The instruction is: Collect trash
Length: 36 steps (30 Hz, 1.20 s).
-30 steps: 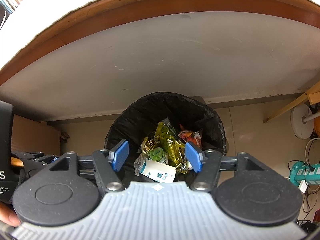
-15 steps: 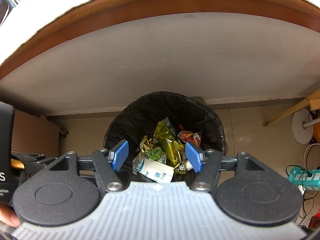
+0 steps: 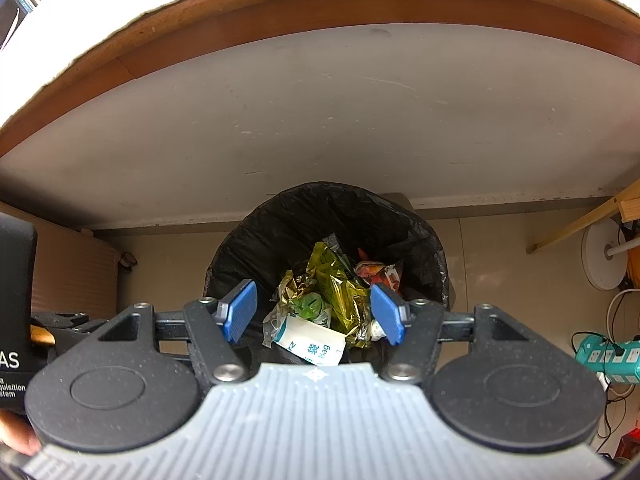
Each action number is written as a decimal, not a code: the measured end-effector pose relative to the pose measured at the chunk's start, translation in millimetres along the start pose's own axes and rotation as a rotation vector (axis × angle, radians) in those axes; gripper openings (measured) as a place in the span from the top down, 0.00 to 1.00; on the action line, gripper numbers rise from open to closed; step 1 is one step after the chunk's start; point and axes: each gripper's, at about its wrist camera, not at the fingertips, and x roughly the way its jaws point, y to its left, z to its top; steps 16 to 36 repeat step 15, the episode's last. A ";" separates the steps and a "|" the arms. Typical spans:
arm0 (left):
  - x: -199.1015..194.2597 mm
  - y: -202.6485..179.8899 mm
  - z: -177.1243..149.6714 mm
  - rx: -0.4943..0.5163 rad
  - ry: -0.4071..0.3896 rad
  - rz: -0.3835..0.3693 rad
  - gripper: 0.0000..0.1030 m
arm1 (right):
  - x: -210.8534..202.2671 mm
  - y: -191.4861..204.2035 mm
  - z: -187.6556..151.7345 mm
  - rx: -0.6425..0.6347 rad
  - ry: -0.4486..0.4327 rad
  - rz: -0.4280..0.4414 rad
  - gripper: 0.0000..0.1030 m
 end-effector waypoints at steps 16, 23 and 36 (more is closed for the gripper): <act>-1.5 -5.0 -1.3 0.025 -0.020 0.001 0.14 | -0.3 -4.7 -2.8 0.015 -0.002 -0.002 0.27; -1.5 -5.0 -1.3 0.025 -0.020 0.001 0.14 | -0.3 -4.7 -2.8 0.015 -0.002 -0.002 0.27; -1.5 -5.0 -1.3 0.025 -0.020 0.001 0.14 | -0.3 -4.7 -2.8 0.015 -0.002 -0.002 0.27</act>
